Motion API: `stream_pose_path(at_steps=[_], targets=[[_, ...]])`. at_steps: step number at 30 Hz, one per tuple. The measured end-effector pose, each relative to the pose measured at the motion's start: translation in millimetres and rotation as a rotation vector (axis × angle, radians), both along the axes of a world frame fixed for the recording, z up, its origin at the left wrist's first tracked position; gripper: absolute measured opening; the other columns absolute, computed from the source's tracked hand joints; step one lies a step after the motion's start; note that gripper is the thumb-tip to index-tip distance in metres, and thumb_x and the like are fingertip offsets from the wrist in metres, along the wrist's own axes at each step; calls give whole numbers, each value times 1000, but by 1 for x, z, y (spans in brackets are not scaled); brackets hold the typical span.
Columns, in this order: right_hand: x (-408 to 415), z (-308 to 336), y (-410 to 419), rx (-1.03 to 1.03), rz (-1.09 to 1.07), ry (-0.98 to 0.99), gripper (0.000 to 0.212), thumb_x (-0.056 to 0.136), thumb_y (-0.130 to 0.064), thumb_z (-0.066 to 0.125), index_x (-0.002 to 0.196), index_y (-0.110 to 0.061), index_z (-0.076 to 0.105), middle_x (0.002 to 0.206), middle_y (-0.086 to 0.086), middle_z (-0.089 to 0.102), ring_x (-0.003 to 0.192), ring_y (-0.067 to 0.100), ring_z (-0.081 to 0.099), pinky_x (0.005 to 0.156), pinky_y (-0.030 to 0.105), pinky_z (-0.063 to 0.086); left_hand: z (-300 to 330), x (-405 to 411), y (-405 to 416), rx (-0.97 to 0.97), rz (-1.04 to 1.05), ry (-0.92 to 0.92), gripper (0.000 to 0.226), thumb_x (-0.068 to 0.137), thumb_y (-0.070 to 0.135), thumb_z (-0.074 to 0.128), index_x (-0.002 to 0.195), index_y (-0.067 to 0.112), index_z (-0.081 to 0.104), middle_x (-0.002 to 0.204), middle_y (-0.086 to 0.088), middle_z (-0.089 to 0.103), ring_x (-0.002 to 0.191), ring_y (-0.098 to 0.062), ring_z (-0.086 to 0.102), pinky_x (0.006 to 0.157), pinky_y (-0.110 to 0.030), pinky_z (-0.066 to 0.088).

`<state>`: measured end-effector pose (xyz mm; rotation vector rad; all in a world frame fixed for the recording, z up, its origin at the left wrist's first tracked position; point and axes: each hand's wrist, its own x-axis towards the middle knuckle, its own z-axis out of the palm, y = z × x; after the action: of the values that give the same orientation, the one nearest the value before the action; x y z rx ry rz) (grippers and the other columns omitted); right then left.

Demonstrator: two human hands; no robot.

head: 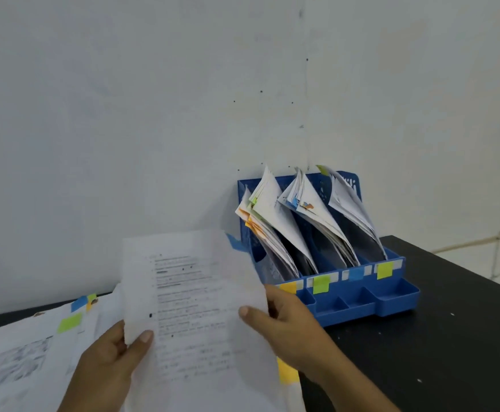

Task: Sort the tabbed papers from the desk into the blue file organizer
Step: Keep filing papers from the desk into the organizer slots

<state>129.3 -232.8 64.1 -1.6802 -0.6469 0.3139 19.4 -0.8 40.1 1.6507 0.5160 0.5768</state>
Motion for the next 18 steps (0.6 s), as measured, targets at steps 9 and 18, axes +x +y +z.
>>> stream_pose_path(at_steps=[9,18], targets=[[5,47,-66,-31,-268,-91,16,96,-24,61,90,-19,75,84,-7,76,74,2,70,65,22,56,49,37,-45,101,-112,-164,19,89,16,67,105,27,66,88,5,76,88,-16,71,84,-38,53],[34,127,-160,344,-890,-272,24,91,-27,71,70,-14,71,49,-2,63,50,15,52,53,35,46,89,93,-115,123,-2,-346,19,92,27,62,111,29,61,103,14,62,98,-4,59,82,-27,48]])
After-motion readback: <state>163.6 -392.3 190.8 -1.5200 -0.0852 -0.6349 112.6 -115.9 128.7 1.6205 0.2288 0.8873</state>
